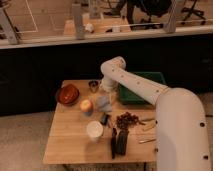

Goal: Place towel in table surface

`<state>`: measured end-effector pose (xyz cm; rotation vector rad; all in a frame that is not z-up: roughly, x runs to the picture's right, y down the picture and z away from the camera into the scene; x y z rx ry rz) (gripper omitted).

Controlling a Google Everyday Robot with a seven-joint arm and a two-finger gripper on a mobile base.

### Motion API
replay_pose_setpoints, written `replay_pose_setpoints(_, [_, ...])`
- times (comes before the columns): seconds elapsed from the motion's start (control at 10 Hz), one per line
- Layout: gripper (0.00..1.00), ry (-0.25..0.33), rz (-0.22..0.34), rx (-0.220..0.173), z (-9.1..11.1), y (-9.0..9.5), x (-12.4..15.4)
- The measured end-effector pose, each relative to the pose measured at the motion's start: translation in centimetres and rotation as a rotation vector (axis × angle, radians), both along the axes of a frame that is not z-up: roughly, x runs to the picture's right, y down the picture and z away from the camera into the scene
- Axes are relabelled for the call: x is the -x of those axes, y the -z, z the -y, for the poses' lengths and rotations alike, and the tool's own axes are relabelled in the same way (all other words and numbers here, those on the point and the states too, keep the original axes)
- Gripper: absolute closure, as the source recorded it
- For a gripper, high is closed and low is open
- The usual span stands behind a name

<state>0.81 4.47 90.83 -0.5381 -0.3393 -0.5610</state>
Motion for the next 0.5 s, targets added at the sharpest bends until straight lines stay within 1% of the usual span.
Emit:
replay_pose_setpoints(0.2, [0.42,0.012,0.022,0.006,-1.1,-1.4,1.2])
replay_pose_setpoints(0.5, [0.42,0.012,0.026,0.02,-2.2,-3.2,1.3])
